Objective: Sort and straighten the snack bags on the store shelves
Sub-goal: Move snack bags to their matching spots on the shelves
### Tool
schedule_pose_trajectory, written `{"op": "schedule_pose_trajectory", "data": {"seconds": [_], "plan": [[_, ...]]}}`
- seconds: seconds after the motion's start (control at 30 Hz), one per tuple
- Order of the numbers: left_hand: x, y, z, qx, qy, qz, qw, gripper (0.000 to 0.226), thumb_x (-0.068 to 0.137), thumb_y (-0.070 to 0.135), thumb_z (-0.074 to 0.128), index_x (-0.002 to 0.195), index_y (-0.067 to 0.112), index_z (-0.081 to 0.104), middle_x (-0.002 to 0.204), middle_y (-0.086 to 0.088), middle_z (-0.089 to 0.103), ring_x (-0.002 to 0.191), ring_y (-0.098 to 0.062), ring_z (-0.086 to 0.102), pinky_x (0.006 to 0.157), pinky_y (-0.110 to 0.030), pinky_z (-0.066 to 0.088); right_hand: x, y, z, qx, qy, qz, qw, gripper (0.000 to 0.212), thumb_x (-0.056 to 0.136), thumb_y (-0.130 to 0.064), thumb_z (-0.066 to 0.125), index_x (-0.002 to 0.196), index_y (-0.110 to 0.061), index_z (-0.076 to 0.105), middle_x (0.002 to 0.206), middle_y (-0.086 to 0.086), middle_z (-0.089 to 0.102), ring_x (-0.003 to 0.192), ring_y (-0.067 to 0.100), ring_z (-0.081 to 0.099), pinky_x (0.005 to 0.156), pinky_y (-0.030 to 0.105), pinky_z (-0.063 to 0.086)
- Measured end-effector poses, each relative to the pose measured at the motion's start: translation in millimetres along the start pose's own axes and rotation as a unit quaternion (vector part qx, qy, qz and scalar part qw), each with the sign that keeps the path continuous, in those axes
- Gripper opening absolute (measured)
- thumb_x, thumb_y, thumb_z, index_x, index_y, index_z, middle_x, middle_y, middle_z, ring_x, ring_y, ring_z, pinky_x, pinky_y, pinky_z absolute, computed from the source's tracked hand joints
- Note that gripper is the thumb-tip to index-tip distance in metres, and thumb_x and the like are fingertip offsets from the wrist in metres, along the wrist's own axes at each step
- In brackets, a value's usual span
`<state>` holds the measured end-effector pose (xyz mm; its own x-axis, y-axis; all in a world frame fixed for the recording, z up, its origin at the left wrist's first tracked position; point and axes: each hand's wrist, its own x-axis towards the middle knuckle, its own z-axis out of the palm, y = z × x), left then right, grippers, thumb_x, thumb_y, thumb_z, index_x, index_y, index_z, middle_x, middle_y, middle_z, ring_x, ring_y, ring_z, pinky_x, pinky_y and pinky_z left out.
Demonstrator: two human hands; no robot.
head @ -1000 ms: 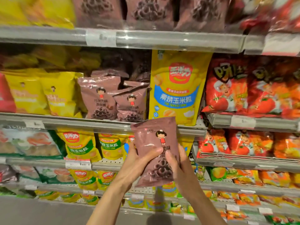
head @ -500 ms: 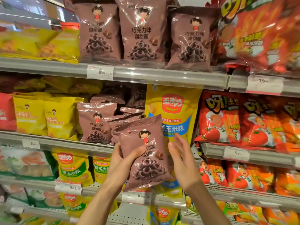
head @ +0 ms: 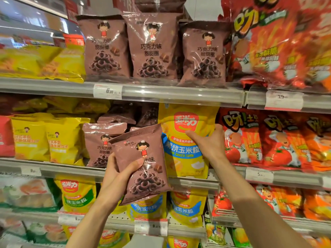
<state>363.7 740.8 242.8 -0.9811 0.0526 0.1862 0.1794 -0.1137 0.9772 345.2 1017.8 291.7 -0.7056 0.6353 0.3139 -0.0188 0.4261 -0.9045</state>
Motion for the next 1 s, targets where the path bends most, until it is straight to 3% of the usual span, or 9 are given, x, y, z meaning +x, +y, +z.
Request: {"op": "schedule_pose_trajectory", "data": {"seconds": [0.1,0.2,0.27,0.37,0.47,0.6,0.73,0.87,1.0], "plan": [[2.8,0.6,-10.2,0.007,0.006,0.0,1.0,0.087,0.051,0.055,0.085,0.128,0.027,0.057,0.114,0.007,0.075,0.103,-0.009,0.072,0.089,-0.032,0.052,7.3,-2.2,-3.5,0.046,-0.058,0.013,0.997,0.099,0.053,-0.053,0.097,0.13,-0.017,0.045,0.118,0.0,0.067,0.105,0.02,0.069,0.091,0.043,0.059],[3.7,0.8,-18.7,0.007,0.001,-0.002,1.0,0.085,0.049,0.053,0.085,0.126,0.028,0.057,0.111,0.009,0.076,0.1,-0.007,0.073,0.088,-0.03,0.053,13.7,-6.2,-6.6,0.097,-0.07,-0.01,0.993,0.077,0.062,-0.033,0.098,0.125,-0.015,0.057,0.107,-0.003,0.075,0.095,0.015,0.075,0.08,0.034,0.062],[3.6,1.4,-23.1,0.004,-0.003,0.0,1.0,0.08,0.053,0.046,0.086,0.125,0.027,0.058,0.11,0.008,0.077,0.097,-0.006,0.074,0.079,-0.022,0.056,18.8,-12.2,-11.3,0.117,-0.074,-0.03,0.99,0.063,0.067,-0.028,0.096,0.12,-0.012,0.067,0.104,0.0,0.078,0.09,0.012,0.077,0.079,0.032,0.063],[3.8,2.7,-27.5,0.016,0.005,0.007,1.0,0.057,0.074,0.02,0.088,0.123,0.023,0.057,0.099,0.013,0.078,0.085,0.005,0.072,0.065,-0.007,0.052,17.9,-26.1,-22.0,0.136,-0.115,-0.037,0.983,0.047,0.075,-0.02,0.09,0.116,-0.008,0.071,0.103,0.002,0.078,0.078,0.003,0.076,0.063,0.016,0.058],[3.3,3.9,-31.1,0.027,-0.001,0.011,1.0,0.065,0.069,0.026,0.09,0.125,0.022,0.056,0.101,0.011,0.077,0.085,0.009,0.07,0.066,-0.004,0.05,9.3,-31.1,-27.5,0.137,-0.168,-0.033,0.976,0.039,0.077,-0.014,0.088,0.111,-0.015,0.068,0.098,-0.004,0.076,0.072,-0.003,0.074,0.056,0.011,0.053],[1.5,4.5,-32.3,0.023,-0.021,0.015,0.999,0.067,0.071,0.025,0.088,0.129,0.021,0.055,0.105,0.011,0.074,0.088,0.009,0.07,0.068,-0.005,0.05,-7.3,-20.8,-33.8,0.104,-0.18,-0.035,0.977,0.046,0.073,-0.019,0.091,0.106,-0.029,0.061,0.099,-0.012,0.073,0.074,-0.006,0.073,0.056,0.012,0.054],[2.9,0.2,-16.6,0.027,-0.054,0.011,0.998,0.081,0.052,0.051,0.082,0.126,0.029,0.056,0.107,0.014,0.077,0.098,-0.001,0.072,0.074,-0.011,0.054,-20.1,-7.0,-51.7,0.1,-0.153,-0.035,0.983,0.053,0.073,-0.021,0.091,0.116,-0.027,0.06,0.101,-0.013,0.072,0.076,-0.006,0.072,0.058,0.012,0.055],[15.3,-2.7,14.9,0.031,-0.086,0.01,0.996,0.083,0.05,0.048,0.084,0.126,0.027,0.055,0.108,0.007,0.077,0.098,-0.005,0.073,0.074,-0.012,0.055,-27.1,8.7,-77.3,0.109,-0.143,-0.014,0.984,0.049,0.073,-0.019,0.09,0.108,-0.036,0.061,0.102,-0.012,0.076,0.082,0.003,0.076,0.061,0.018,0.059],[31.1,-6.7,45.8,0.062,-0.097,0.029,0.993,0.083,0.059,0.041,0.089,0.132,0.027,0.052,0.114,0.006,0.074,0.097,-0.001,0.072,0.076,-0.011,0.054,-30.8,19.5,-98.3,0.107,-0.117,-0.013,0.987,0.049,0.073,-0.016,0.091,0.106,-0.035,0.061,0.098,-0.014,0.075,0.078,-0.001,0.075,0.059,0.015,0.057]]}}
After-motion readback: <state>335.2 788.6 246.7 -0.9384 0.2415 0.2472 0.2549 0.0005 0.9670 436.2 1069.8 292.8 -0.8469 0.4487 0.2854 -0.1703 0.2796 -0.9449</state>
